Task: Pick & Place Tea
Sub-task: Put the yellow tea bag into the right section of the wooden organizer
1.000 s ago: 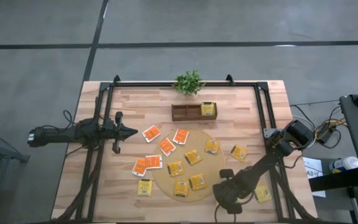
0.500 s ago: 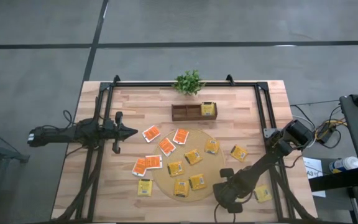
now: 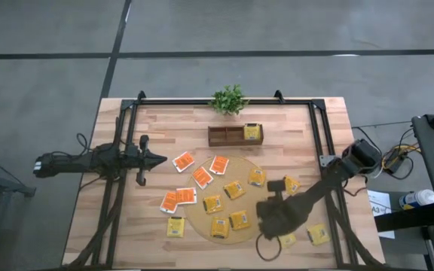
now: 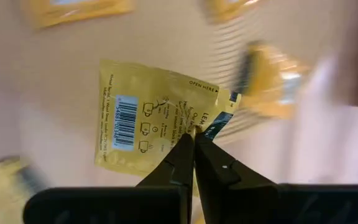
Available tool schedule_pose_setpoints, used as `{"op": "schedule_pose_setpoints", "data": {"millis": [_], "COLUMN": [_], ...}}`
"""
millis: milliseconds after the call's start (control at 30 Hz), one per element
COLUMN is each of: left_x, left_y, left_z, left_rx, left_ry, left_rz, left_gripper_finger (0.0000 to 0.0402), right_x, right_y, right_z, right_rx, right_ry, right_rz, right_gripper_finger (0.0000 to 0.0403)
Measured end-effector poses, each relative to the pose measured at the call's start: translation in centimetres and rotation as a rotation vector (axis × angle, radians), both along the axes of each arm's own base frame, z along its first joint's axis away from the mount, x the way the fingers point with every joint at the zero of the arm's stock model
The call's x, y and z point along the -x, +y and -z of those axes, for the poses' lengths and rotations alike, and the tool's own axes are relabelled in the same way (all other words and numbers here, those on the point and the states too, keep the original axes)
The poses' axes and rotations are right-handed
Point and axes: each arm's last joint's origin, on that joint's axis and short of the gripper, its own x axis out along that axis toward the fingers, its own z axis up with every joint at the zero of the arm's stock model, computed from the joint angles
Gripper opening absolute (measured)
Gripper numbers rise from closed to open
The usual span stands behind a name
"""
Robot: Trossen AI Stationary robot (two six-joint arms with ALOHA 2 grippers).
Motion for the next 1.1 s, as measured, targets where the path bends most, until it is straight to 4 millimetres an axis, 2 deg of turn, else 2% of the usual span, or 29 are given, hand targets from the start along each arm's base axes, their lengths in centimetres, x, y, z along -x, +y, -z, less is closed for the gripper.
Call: {"op": "schedule_pose_setpoints", "data": {"millis": [100, 400, 567, 800, 1100], "left_x": [0.0, 0.0, 0.0, 0.0, 0.0], "left_y": [0.0, 0.0, 0.0, 0.0, 0.0], "left_z": [0.0, 0.0, 0.0, 0.0, 0.0], "left_rx": [0.000, 0.000, 0.000, 0.000, 0.000], "left_ry": [0.000, 0.000, 0.000, 0.001, 0.000], "left_rz": [0.000, 0.000, 0.000, 0.000, 0.000], "left_gripper_finger": [0.0000, 0.0000, 0.0000, 0.0000, 0.0000], "right_x": [-0.8, -3.4, -4.5, -4.5, -3.5], "right_y": [-1.5, -5.8, -9.1, -15.0, -21.9], "right_z": [-0.6, -2.2, -3.0, -4.7, -6.7], "right_rx": [0.075, 0.152, 0.216, 0.370, 0.350], "right_ry": [0.000, -0.031, -0.011, 0.039, -0.044], "right_rz": [0.023, 0.078, 0.058, 0.010, 0.007], "right_gripper_finger": [0.0008, 0.0008, 0.0008, 0.0008, 0.0008]}}
